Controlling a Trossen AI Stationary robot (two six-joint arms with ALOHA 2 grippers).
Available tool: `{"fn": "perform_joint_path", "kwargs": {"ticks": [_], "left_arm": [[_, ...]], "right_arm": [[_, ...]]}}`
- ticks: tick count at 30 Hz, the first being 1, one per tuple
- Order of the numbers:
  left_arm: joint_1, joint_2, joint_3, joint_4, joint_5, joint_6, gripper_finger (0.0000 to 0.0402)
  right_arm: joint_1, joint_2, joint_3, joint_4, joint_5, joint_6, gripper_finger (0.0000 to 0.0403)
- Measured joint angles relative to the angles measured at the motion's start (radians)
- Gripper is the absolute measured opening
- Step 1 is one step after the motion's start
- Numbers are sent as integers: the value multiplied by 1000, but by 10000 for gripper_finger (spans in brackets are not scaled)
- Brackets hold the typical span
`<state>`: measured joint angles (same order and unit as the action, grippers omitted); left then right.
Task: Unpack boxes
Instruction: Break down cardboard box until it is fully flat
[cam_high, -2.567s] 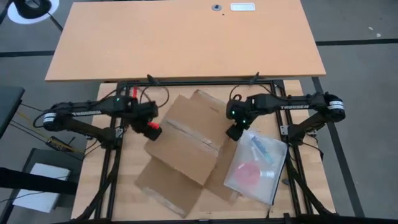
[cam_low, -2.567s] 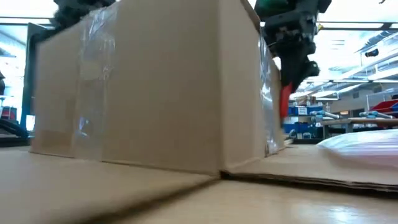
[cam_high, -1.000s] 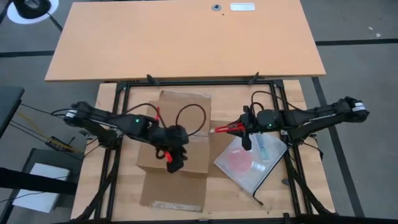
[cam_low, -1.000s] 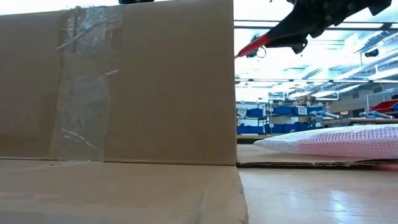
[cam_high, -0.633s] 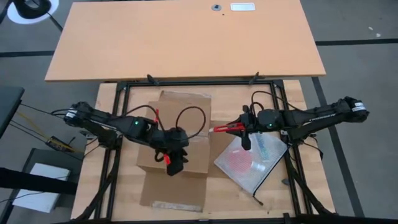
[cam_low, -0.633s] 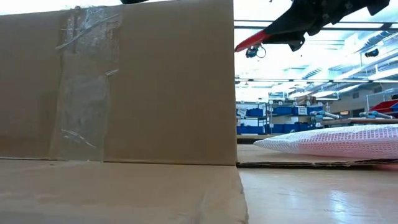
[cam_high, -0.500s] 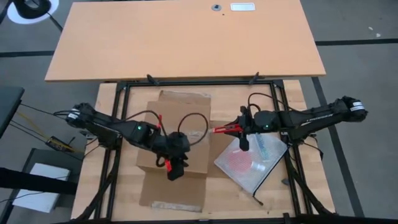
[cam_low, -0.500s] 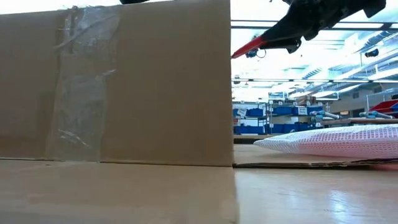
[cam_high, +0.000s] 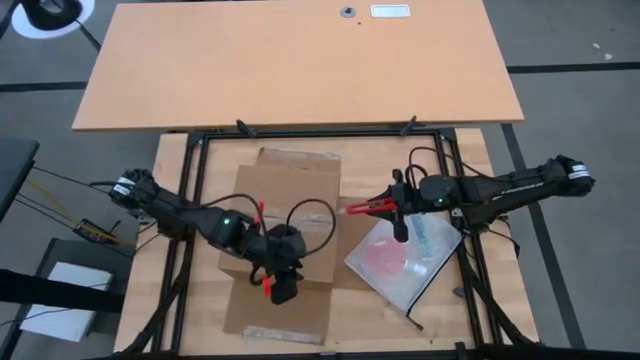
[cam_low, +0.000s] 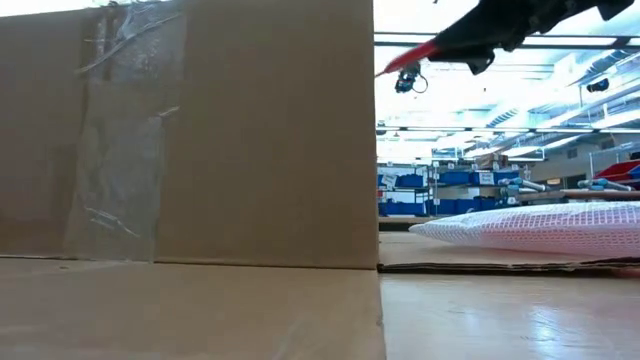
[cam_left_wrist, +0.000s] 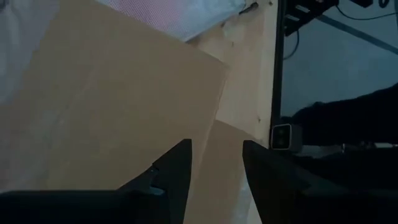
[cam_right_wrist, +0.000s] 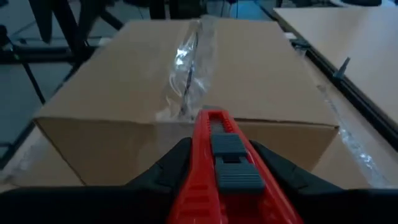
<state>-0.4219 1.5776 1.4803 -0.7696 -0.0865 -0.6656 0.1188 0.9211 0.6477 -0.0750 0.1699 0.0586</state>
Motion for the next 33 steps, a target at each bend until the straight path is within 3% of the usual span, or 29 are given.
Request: {"fn": "perform_joint_path", "kwargs": {"ticks": [4,15,33], "left_arm": [[-5,0,0,-2,-15,0,156],[-4,0,0,-2,-21,0,156],[-4,0,0,-2,-20,5,156]], "right_arm": [[0,0,0,-59,0,11,132],[0,40,1,24,-8,16,132],[-15,43,1,-2,24,10,132]]}}
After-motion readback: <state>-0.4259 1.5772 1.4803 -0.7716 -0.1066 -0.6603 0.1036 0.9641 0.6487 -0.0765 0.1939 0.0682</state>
